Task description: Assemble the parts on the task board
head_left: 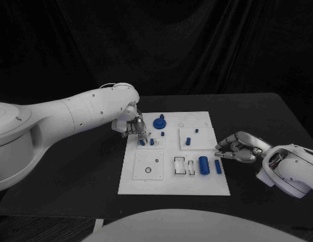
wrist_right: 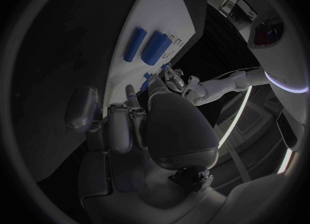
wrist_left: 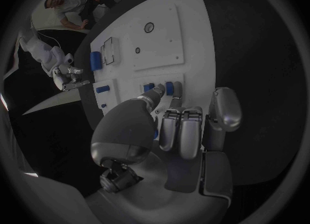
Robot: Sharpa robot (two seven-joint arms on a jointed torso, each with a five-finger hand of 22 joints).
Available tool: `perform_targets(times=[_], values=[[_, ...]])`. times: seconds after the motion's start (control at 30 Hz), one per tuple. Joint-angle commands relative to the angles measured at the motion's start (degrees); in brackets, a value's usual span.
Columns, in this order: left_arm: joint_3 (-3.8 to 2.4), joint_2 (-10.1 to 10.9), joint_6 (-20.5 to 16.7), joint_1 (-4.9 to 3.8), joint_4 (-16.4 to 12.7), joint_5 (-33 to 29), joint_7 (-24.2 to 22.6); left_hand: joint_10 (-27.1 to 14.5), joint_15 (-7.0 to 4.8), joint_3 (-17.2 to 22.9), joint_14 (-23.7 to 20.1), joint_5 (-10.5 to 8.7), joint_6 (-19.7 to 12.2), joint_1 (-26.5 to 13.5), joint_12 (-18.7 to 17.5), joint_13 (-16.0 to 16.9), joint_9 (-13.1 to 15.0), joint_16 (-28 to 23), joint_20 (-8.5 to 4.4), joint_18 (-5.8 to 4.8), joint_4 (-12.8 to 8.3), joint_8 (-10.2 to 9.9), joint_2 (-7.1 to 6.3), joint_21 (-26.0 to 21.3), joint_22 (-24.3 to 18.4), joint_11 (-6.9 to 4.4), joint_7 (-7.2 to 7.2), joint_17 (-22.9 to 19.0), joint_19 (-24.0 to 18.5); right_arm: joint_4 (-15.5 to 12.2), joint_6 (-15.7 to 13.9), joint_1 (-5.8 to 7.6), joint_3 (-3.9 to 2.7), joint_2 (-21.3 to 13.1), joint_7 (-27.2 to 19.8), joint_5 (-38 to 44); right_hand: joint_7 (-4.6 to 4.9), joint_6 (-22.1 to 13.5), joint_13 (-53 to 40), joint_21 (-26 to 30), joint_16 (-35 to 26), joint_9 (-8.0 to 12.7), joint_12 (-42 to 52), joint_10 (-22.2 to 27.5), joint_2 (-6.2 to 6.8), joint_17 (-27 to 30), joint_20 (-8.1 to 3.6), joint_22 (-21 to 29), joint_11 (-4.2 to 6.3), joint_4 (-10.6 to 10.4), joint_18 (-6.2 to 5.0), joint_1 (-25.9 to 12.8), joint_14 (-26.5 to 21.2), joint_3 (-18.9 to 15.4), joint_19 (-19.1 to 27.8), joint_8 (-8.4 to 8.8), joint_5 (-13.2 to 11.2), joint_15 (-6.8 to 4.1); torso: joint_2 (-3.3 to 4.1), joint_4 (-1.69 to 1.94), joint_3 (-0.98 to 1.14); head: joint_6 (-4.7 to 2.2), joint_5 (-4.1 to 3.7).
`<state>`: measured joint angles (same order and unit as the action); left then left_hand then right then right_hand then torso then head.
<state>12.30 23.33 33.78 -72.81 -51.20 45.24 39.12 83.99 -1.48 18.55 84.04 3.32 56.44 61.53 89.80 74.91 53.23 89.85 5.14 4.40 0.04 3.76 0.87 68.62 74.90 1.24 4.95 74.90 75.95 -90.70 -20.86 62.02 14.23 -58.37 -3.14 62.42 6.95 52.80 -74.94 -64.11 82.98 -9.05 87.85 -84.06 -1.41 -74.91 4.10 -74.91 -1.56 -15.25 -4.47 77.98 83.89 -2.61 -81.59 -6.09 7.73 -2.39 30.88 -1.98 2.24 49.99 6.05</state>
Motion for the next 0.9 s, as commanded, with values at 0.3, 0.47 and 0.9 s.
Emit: perform_targets(times=[0.3, 0.47, 0.9], values=[[-0.03, -0.1, 0.9, 0.19, 0.0, -0.3, 0.0, 6.0, 0.87, -8.2, 6.0, -0.61, -0.7, -7.9, 0.2, 15.1, -2.6, 0.2, 0.48, 0.87, 7.1, -0.1, -0.97, -1.6, 8.0, 0.87, 1.00, 15.1, -1.6, -0.1, 0.6, -0.21, -0.03, -0.1, 1.0, 0.0, 0.01, 0.3, -12.8, 0.6, -0.4, 0.1, -0.3, -3.8, -0.72, -7.8, 0.13, -8.2, -0.53, 0.5, -0.67, 0.4, 3.9, -0.2, 0.4, 0.45, 0.5, 0.49, 0.00, 0.00, -0.01, 0.01, 0.02], [-0.03, 0.0, 0.9, 0.20, -0.1, -0.3, -0.1, 5.9, 0.94, -9.2, 6.0, -0.61, -0.7, -8.3, 0.1, 15.0, -2.8, 0.2, 0.54, 0.93, 7.9, 0.0, -0.98, -1.8, 8.0, 0.93, 1.05, 15.1, -1.9, 0.0, 0.6, -0.22, -0.03, -0.1, 1.0, 0.0, 0.04, 0.2, -12.8, 0.7, -0.5, 0.2, -0.3, -3.7, -0.75, -7.8, 0.14, -8.2, -0.52, 0.7, -0.68, 0.6, 3.9, -0.2, 0.5, 0.52, 1.0, 0.50, -0.03, 0.01, 0.00, 0.01, 0.02], [-0.03, 0.3, -0.2, 0.20, -0.1, -0.3, -0.9, 5.9, 0.81, -11.5, 6.0, -0.60, 1.0, -8.6, 0.2, 15.0, -2.1, 0.2, 0.52, 0.96, 9.7, 1.0, -0.07, -1.7, 8.0, 0.66, 0.60, 15.1, -2.0, 0.2, 0.9, -0.24, -0.03, 0.1, 1.0, 0.0, 0.07, 0.2, -12.7, 1.0, -0.6, 0.2, -0.4, -3.7, -0.97, -7.7, 0.16, -8.1, -0.53, 0.9, -0.74, 1.0, 3.8, -0.1, 0.6, 0.63, 2.1, 0.51, 0.00, -0.01, 0.00, 0.01, 0.12]])
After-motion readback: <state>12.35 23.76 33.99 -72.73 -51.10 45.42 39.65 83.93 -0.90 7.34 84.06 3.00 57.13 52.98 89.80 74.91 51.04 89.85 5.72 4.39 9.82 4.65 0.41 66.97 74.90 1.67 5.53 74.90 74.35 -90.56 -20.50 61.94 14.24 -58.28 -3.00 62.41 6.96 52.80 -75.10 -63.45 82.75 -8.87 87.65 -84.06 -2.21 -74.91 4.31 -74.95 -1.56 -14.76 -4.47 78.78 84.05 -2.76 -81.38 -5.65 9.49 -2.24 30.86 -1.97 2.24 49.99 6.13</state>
